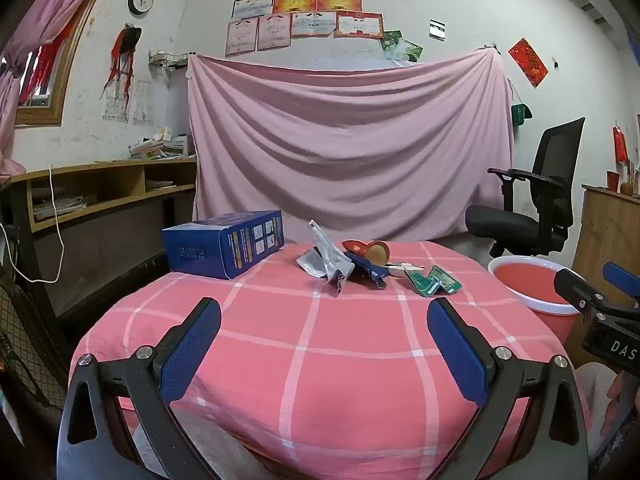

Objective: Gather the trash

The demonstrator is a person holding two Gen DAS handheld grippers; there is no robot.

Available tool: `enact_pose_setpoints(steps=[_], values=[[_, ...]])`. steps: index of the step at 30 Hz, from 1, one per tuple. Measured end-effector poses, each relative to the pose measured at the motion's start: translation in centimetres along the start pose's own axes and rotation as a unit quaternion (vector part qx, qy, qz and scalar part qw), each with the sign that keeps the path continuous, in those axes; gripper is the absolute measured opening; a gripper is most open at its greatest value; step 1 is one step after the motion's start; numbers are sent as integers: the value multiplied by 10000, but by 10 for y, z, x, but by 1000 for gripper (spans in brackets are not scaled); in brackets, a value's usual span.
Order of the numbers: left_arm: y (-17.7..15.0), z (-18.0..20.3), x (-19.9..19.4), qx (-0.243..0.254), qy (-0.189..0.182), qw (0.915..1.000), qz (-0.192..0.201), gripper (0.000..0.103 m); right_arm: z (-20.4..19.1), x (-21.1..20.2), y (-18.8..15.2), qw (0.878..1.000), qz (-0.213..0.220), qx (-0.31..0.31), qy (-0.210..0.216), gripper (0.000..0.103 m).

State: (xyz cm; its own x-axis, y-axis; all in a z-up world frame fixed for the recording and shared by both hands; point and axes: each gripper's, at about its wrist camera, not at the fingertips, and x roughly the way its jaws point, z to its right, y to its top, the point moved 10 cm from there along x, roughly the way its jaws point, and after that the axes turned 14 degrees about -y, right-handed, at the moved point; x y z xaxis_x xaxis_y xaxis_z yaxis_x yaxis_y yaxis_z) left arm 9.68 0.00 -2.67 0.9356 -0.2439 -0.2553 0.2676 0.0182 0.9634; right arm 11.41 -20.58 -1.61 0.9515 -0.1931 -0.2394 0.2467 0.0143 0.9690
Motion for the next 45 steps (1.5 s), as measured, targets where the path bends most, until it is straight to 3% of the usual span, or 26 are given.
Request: enact_pose_setpoints(steps=[45], values=[[-1,1,2,-19,-53,10000,79,101,-7,0,-1,9999,48,-70,100,103]])
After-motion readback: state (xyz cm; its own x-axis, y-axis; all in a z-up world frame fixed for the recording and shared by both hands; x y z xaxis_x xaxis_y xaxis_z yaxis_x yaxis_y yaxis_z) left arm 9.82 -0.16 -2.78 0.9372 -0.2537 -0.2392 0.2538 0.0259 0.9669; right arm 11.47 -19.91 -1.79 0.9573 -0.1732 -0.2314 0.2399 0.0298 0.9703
